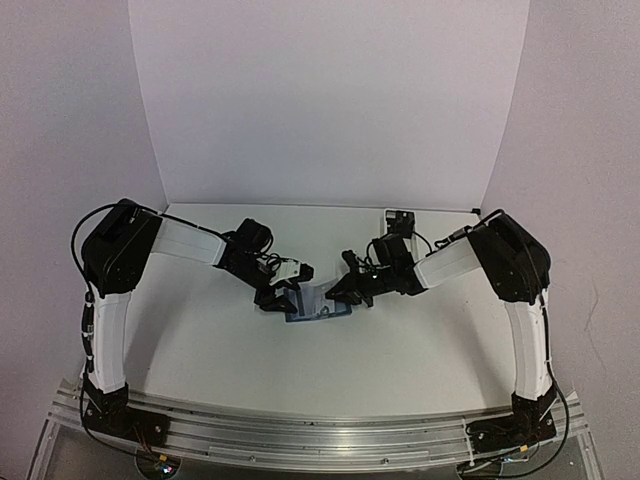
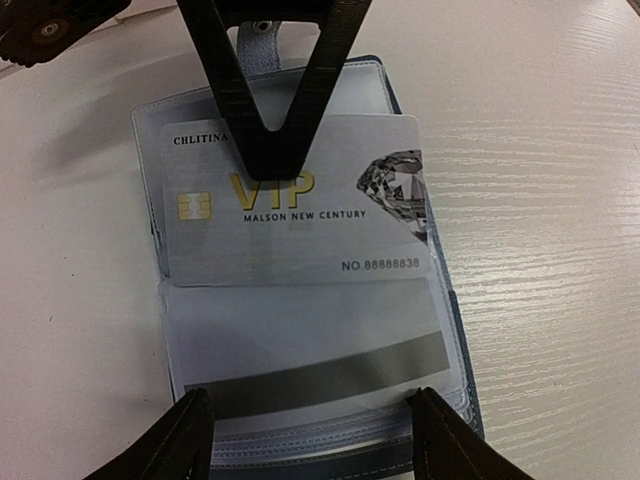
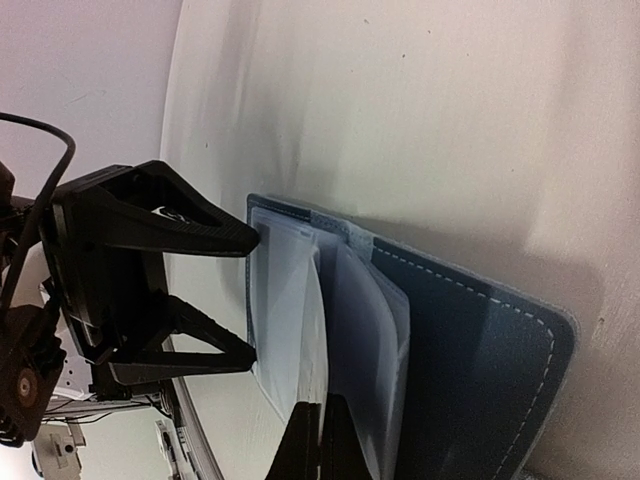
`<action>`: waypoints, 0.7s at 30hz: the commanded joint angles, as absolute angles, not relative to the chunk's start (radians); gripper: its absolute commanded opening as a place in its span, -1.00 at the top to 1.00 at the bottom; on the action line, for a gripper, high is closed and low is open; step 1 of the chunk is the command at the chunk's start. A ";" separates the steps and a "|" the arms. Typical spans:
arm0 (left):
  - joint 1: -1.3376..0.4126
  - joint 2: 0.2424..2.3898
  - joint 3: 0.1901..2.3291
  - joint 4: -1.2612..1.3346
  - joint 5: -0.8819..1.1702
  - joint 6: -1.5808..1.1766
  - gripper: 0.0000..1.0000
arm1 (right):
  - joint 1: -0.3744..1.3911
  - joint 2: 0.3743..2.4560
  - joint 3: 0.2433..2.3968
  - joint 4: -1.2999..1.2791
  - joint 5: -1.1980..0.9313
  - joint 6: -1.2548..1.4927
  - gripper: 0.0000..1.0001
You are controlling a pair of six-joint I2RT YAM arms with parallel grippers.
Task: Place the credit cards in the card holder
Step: Insert the credit card into the card holder.
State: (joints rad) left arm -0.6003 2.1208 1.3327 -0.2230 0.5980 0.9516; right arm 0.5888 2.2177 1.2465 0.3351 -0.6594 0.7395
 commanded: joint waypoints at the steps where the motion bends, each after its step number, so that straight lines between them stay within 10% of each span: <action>1: -0.597 2.129 1.292 -0.287 0.515 0.985 -0.34 | 0.602 2.202 1.209 0.275 -0.674 0.733 1.00; 21: -0.599 2.137 1.279 -0.240 0.493 1.025 -0.34 | 0.659 2.339 1.403 0.155 -0.649 0.740 0.92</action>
